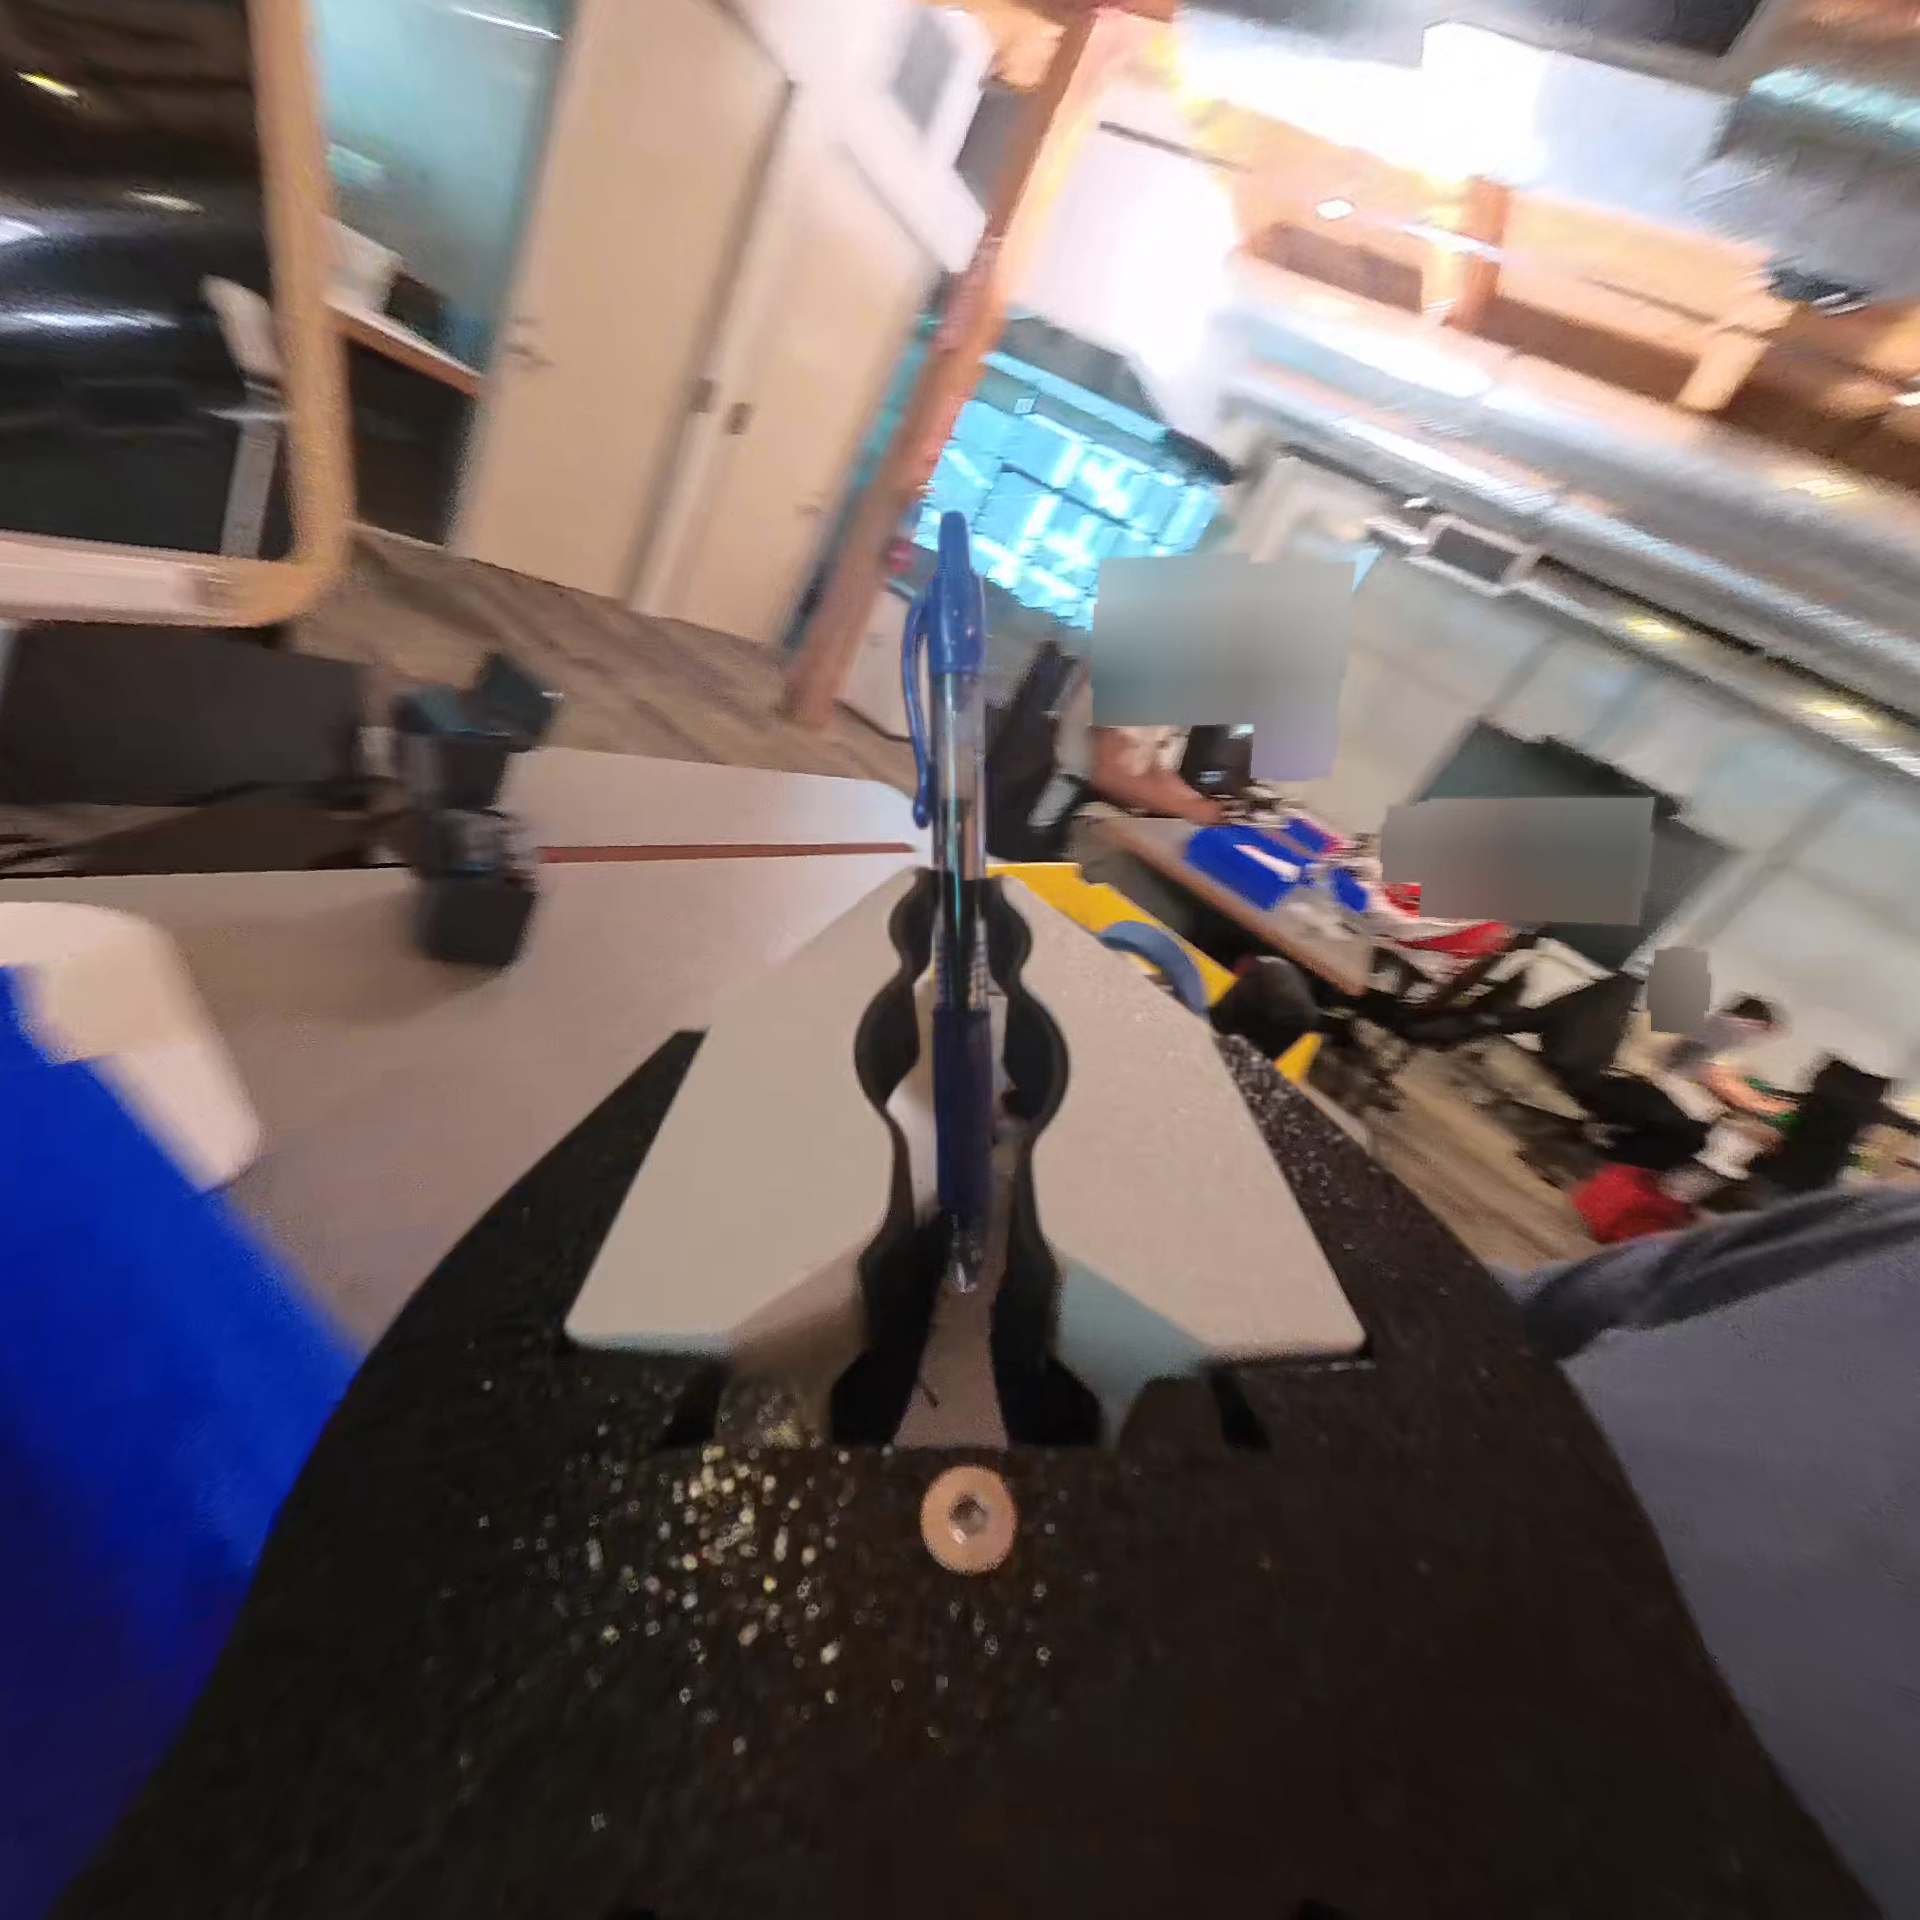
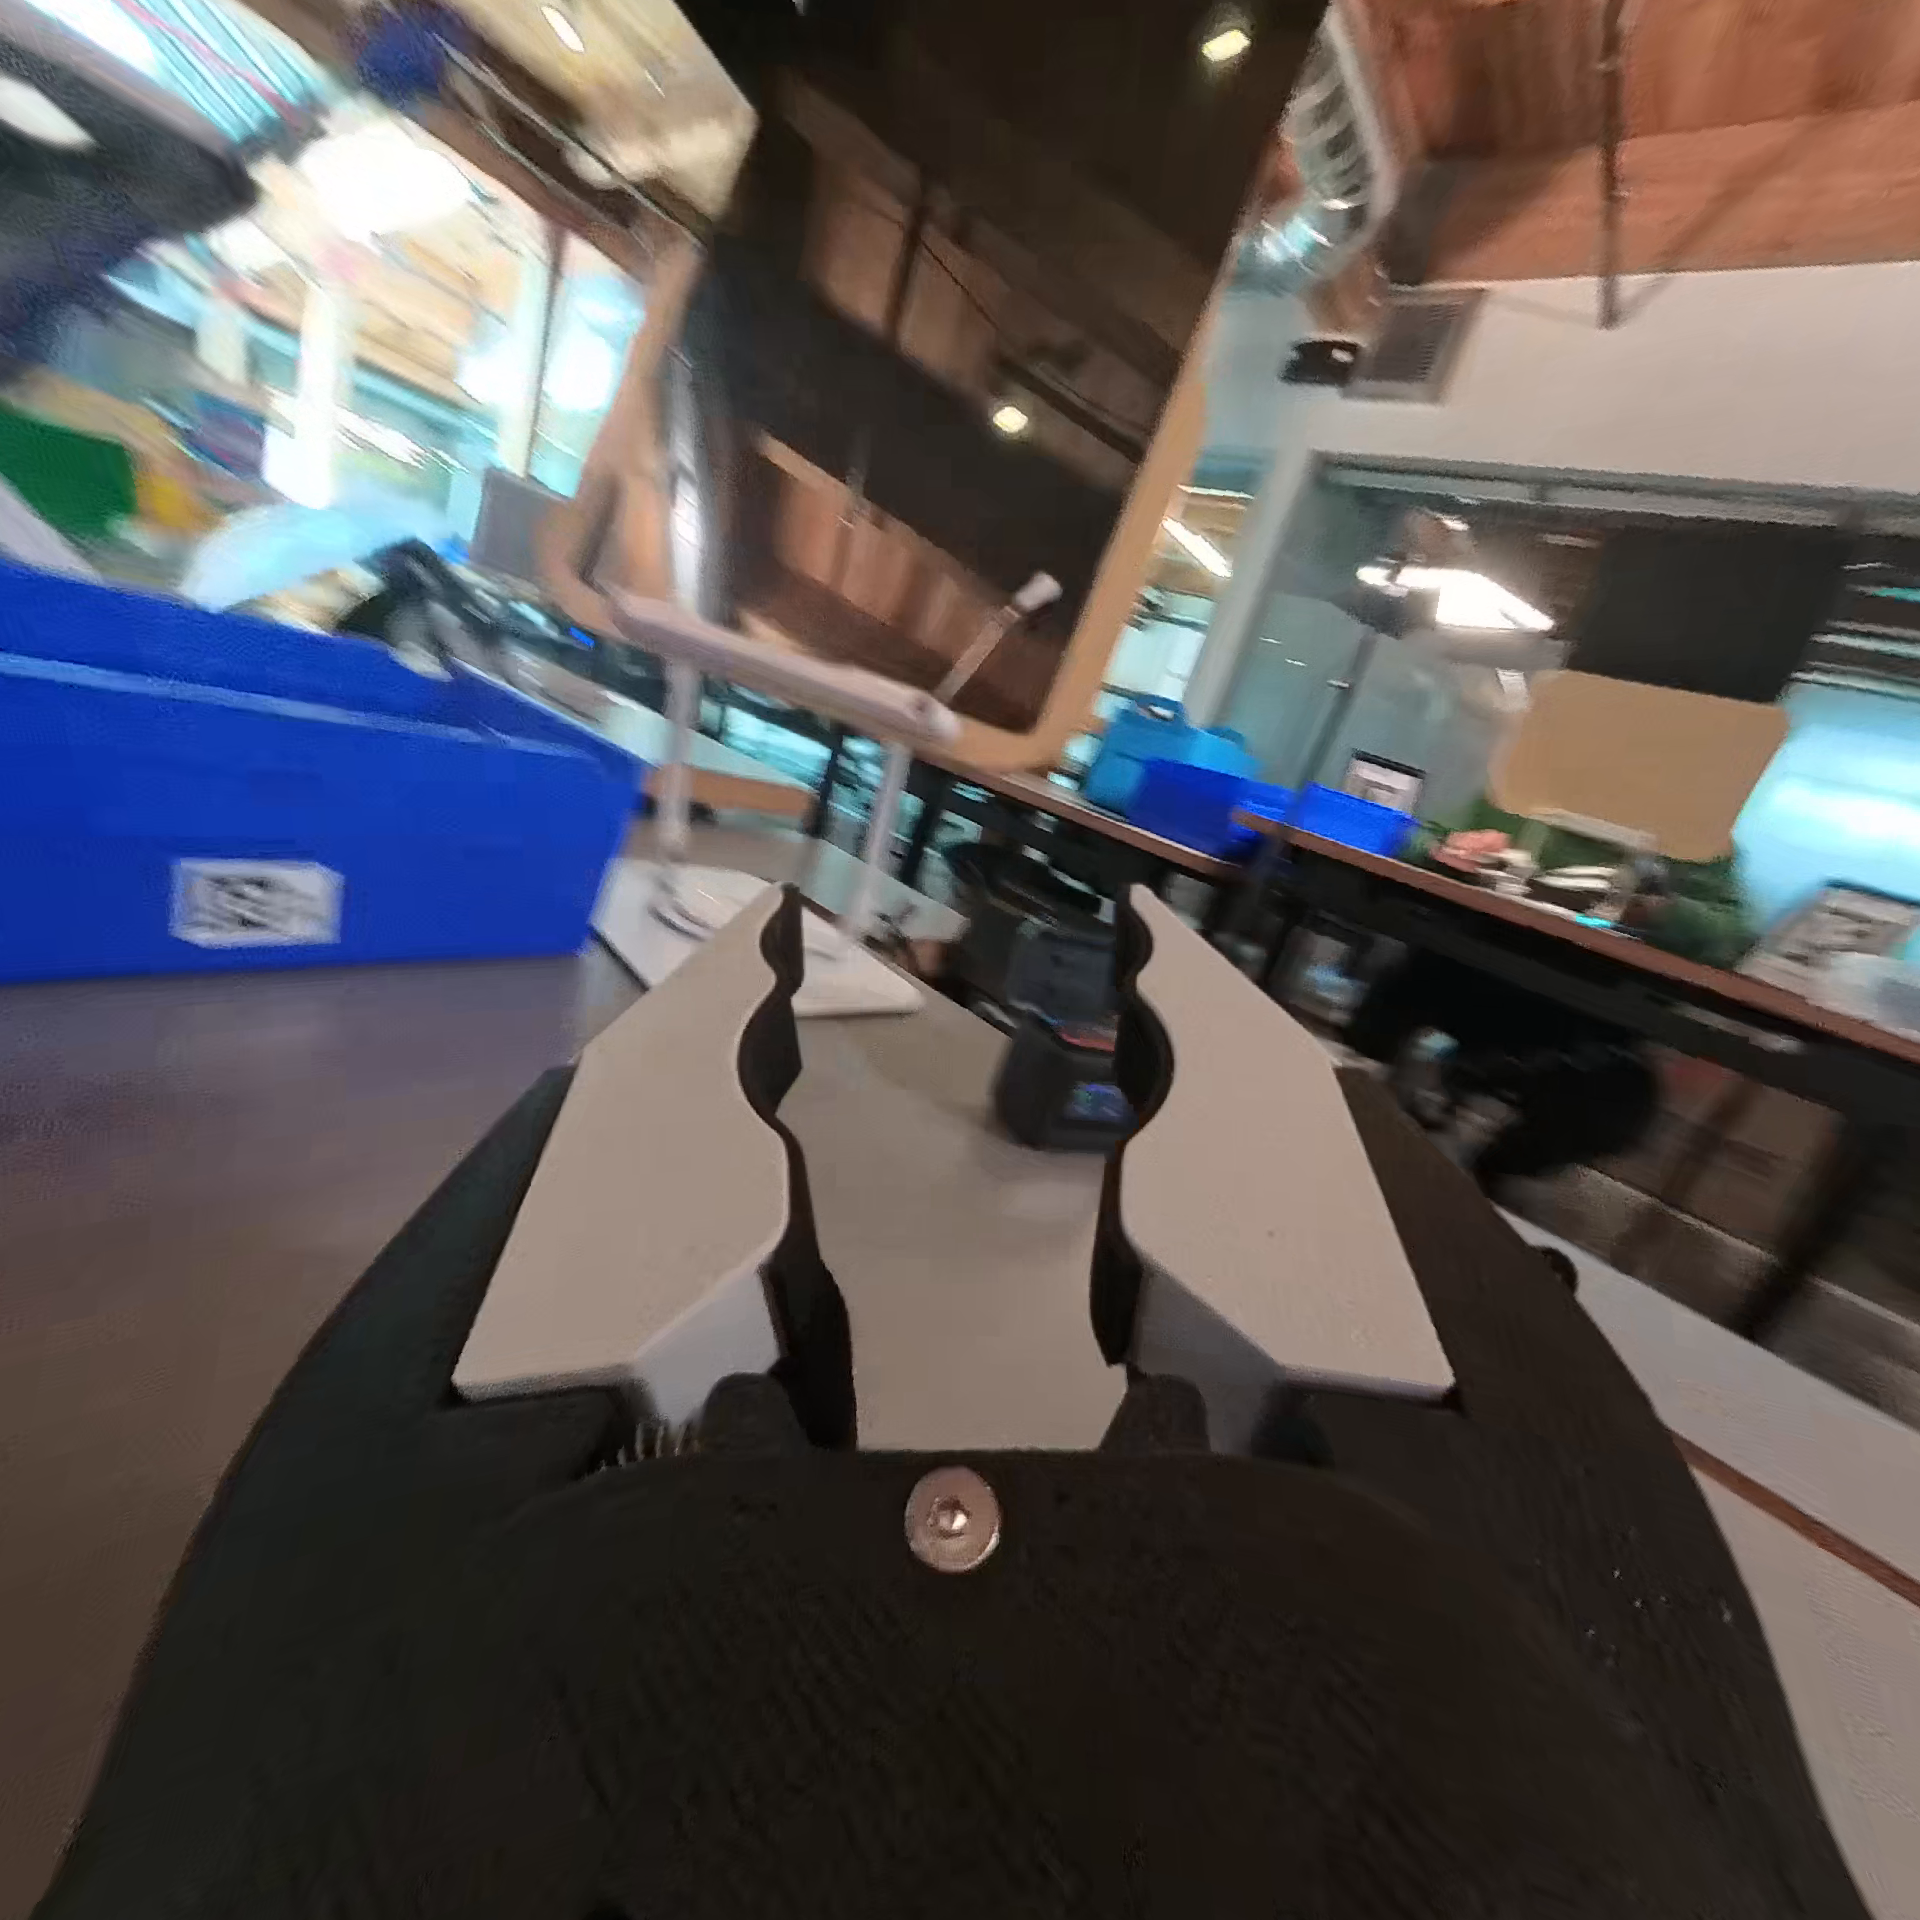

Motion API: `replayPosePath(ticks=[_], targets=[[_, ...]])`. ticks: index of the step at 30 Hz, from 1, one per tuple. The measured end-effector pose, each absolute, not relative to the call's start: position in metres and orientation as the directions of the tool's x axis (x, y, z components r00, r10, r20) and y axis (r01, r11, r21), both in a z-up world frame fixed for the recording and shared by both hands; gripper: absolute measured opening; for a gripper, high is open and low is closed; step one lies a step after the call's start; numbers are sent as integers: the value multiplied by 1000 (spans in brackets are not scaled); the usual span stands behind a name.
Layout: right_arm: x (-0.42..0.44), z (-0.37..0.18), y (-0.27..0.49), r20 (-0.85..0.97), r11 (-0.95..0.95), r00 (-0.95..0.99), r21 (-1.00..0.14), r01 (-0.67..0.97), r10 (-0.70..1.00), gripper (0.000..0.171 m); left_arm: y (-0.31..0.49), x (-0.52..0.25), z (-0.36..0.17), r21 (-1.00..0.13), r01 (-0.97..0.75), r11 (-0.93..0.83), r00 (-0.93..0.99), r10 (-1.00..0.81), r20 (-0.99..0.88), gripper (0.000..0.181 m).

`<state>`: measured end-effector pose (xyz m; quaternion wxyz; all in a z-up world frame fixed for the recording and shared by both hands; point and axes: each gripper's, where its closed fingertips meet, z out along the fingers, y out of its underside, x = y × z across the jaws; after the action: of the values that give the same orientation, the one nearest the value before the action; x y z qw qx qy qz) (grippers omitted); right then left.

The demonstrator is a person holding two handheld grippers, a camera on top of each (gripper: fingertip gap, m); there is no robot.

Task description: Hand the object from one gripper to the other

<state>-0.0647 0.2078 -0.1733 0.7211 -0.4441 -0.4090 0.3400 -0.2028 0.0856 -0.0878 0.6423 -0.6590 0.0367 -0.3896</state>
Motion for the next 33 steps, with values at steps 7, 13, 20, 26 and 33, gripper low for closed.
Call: replayPosePath(ticks=[7, 13, 20, 26, 33], targets=[[-54, -141, 153, 126, 166, 143, -937, -309, 982, 61, 117, -95, -107, -901, 368, -228, 562, -718, 411, 6], [-27, -133, 163, -83, -67, 30, -931, -359, 996, 64, 148, -45, -158, -999, 31, -38, 668, -743, 49, 7], [-32, -154, 145, -244, -290, -239, -939, -183, 940, 16, 149, -25, -194, -901, -377, 213, 615, -670, -416, 8], [-36, -164, 160, -21, -23, -14, -986, -166, 1000, 13, 160, -38, -205, -942, -289, 171, 719, -611, -331, 28], [-33, -154, 158, 648, 701, 384, -714, 5, 657, 13, 164, -56, -193, -948, 268, -174, 633, -710, 309, 36]])
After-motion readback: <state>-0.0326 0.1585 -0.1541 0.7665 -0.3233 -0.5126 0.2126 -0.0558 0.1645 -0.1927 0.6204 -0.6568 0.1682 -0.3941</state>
